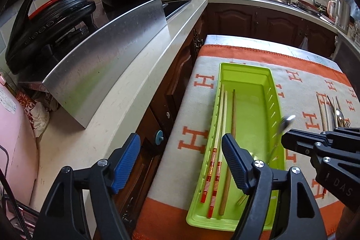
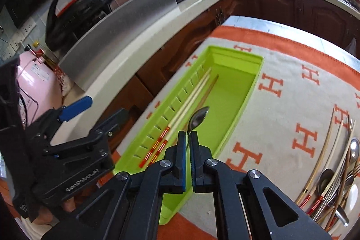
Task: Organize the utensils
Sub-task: 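Lower the steel spoon into the green tray and open the right tool, then reach the left tool to a wooden chopstick and grasp it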
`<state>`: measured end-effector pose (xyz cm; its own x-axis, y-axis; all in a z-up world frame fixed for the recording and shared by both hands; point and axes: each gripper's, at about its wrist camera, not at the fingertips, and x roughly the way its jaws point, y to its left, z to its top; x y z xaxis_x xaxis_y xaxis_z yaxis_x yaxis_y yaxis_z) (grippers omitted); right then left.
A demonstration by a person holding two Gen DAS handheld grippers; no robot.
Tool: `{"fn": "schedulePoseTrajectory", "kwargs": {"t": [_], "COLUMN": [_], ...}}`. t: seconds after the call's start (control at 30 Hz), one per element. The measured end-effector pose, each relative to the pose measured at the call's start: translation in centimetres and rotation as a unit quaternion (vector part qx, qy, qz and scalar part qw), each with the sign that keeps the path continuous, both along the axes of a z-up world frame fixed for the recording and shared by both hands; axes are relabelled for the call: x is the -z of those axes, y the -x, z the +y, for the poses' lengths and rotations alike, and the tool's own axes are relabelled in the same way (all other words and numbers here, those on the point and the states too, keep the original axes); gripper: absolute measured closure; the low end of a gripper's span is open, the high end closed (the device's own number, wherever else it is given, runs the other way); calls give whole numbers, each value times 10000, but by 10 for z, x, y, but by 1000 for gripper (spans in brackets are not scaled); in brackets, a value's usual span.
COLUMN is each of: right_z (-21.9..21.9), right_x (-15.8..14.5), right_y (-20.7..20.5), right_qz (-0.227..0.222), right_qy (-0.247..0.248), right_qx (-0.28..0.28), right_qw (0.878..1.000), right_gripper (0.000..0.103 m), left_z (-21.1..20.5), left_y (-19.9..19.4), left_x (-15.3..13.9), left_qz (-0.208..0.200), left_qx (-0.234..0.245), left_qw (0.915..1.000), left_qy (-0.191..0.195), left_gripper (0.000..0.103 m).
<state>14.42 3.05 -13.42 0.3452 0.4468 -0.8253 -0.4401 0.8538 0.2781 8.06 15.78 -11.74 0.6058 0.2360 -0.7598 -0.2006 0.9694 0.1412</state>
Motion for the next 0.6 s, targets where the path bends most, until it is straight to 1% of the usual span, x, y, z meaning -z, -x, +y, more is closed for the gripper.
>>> {"fn": "schedulePoseTrajectory", "kwargs": {"t": [0.07, 0.1, 0.17, 0.27, 0.47, 0.6], "right_z": [-4, -7, -18, -41, -90, -129], "right_x": [2, 0, -1, 4, -1, -3], "right_y": [-1, -1, 2, 3, 16, 26], "right_qz": [12, 11, -30, -56, -48, -62], "right_qy": [-28, -200, -243, -238, -101, -95], "right_qx": [53, 28, 99, 245, 645, 998], "right_qw": [10000, 9998, 9997, 9994, 9979, 9949], "right_gripper": [89, 87, 83, 82, 82, 82], "left_z": [-2, -4, -8, -15, -37, -55], "left_y": [-1, 0, 0, -1, 0, -1], "left_x": [1, 2, 2, 2, 0, -2], "left_qz": [37, 47, 72, 89, 119, 163], "left_qx": [34, 44, 75, 177, 445, 683], "left_qw": [10000, 10000, 9999, 9997, 9988, 9972], "left_qy": [30, 39, 82, 141, 150, 242], "left_gripper": [29, 28, 26, 25, 25, 25]}}
